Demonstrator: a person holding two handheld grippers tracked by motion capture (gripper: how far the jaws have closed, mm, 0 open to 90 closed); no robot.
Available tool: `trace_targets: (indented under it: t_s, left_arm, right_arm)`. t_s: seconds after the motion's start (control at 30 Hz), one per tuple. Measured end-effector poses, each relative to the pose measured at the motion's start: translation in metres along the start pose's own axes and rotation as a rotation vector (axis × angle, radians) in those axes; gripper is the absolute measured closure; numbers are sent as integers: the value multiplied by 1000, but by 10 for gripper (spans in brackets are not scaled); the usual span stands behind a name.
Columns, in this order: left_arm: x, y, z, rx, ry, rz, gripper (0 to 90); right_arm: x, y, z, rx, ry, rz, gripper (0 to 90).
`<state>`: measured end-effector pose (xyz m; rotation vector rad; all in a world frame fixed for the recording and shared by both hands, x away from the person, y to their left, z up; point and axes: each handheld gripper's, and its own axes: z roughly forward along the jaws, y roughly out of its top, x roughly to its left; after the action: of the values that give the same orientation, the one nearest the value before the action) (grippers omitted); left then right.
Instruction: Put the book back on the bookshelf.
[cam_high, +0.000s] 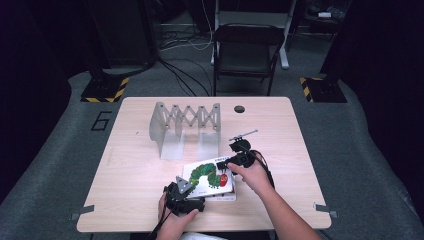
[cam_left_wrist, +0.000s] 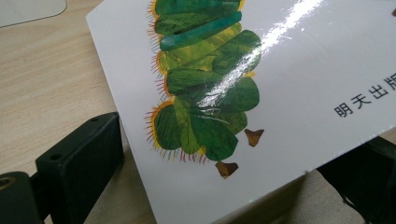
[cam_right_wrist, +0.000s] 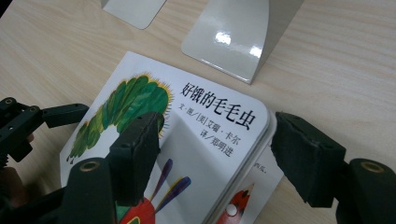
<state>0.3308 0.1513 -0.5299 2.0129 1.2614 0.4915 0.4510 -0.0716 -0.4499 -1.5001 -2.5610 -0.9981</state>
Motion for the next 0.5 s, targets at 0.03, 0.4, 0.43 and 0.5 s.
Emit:
trace_targets:
  t_s: [0.03, 0.4, 0.43, 0.5]
  left_arm:
    - [0, 0, 0, 0, 0, 0, 35]
    - [0, 0, 0, -3, 1, -1, 35]
    - [0, 0, 0, -3, 2, -2, 36]
    - [0, 0, 0, -3, 2, -2, 36]
  right_arm:
    - [2, 0, 1, 4, 2, 12, 321]
    - [4, 2, 8, 9, 23, 10, 323]
    - [3, 2, 9, 10, 27, 8, 323]
    - [3, 2, 9, 11, 28, 8, 323]
